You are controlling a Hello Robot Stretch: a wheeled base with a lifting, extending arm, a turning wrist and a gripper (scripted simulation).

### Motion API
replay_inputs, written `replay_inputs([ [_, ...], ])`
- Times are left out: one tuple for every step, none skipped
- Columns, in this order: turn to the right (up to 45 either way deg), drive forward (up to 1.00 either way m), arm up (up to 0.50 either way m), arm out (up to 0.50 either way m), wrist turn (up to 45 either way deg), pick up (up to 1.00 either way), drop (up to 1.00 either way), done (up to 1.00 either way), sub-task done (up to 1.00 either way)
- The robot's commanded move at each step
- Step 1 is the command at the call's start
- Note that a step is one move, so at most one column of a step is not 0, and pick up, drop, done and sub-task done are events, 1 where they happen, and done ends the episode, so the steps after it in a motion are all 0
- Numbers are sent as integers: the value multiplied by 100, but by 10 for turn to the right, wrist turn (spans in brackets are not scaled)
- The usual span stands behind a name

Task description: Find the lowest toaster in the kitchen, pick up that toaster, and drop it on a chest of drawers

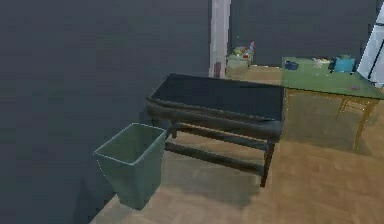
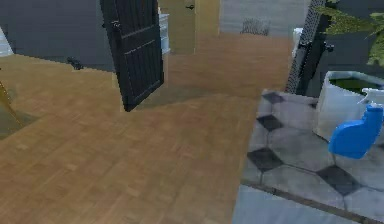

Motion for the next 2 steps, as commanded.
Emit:
replay_inputs([
  [450, 0, 0, 0, 0, 0, 0, 0, 0],
  [60, 0, 0, 0, 0, 0, 0, 0, 0],
])
